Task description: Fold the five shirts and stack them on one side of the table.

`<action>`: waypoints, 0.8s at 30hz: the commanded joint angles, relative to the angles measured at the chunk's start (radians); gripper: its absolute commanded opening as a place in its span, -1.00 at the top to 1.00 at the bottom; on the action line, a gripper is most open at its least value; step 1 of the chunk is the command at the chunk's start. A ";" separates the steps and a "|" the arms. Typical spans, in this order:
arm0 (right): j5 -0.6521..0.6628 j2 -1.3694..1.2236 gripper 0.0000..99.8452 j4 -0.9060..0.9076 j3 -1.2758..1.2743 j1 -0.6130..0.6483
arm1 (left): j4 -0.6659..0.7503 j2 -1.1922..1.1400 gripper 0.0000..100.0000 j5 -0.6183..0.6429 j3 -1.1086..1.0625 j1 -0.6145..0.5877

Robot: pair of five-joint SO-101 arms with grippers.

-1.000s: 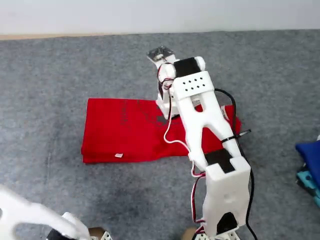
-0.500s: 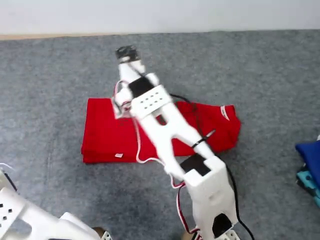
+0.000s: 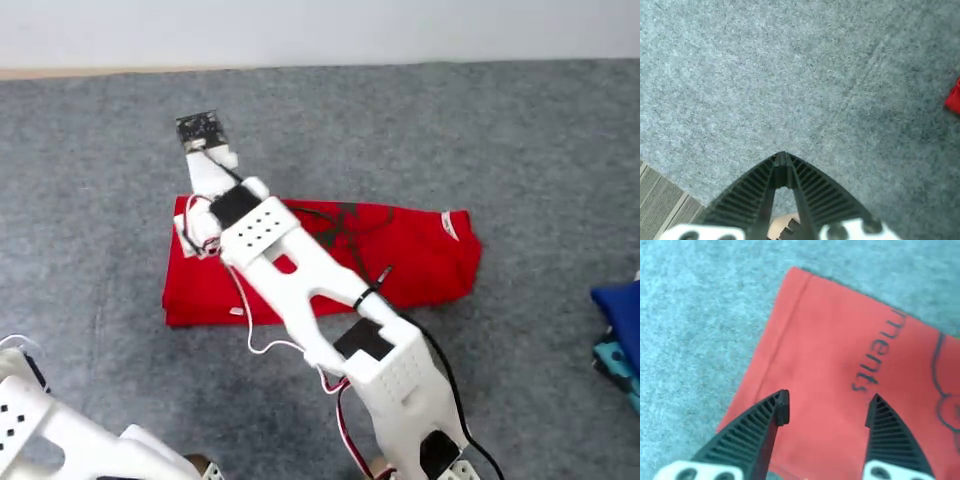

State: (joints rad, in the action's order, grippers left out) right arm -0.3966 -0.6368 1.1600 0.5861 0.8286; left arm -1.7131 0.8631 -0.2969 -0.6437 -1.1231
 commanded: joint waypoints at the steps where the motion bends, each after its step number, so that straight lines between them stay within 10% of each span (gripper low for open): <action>1: -0.005 -0.010 0.51 -0.062 0.044 0.033 | 0.018 0.015 0.99 -0.005 -0.002 -0.008; 24: 0.068 -0.265 0.52 -0.236 0.044 0.097 | 0.018 0.015 0.99 -0.006 -0.002 -0.008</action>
State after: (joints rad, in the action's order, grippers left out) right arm -0.3399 -0.8869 0.9314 0.5923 0.9160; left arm -1.7131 0.8631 -0.2969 -0.6437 -1.1231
